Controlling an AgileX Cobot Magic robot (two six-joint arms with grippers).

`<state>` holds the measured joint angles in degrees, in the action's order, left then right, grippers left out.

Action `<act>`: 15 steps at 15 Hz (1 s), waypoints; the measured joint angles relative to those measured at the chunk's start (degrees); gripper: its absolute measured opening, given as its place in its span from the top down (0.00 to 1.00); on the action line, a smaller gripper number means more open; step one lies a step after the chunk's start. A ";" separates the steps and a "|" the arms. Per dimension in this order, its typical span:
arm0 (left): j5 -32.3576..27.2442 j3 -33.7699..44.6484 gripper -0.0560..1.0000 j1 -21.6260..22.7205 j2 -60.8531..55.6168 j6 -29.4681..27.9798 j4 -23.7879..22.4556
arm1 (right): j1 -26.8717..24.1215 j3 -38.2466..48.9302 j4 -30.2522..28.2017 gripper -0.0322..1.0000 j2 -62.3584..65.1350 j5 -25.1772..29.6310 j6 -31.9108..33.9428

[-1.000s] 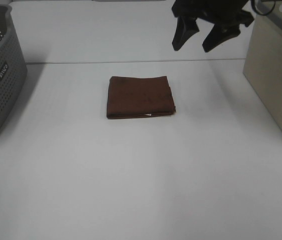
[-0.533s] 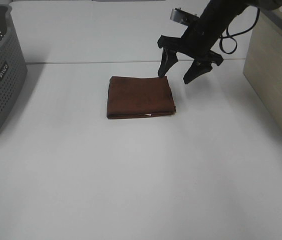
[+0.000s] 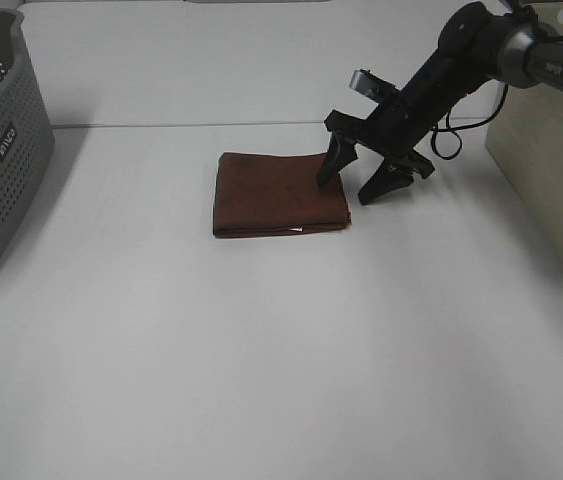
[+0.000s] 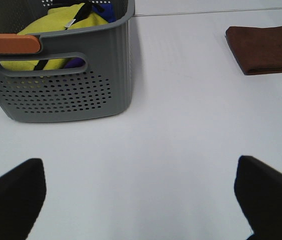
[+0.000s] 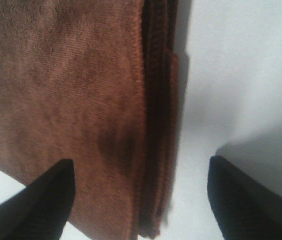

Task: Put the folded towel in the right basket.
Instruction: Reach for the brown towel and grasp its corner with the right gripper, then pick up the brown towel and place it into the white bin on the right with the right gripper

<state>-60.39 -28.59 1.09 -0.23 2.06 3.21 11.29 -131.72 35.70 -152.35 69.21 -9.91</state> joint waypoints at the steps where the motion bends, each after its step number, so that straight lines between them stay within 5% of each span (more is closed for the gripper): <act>1: 0.00 0.00 0.03 0.00 0.00 0.00 0.00 | 0.46 -0.23 0.63 0.28 -0.29 -0.06 -0.40; 4: 0.00 0.00 0.03 0.00 0.00 0.00 0.00 | 2.23 -0.29 2.98 0.38 -1.26 -1.66 -1.15; 8: 0.00 0.00 0.03 0.00 0.00 0.00 0.00 | 2.75 -1.72 2.18 0.90 -1.66 -3.55 -1.15; 15: 0.00 0.00 0.03 0.00 0.00 0.00 0.00 | 2.92 -14.15 -1.26 0.90 4.13 0.46 0.52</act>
<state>-60.39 -28.59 1.09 -0.23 2.06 3.21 14.21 -145.88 34.43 -148.22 69.67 -9.40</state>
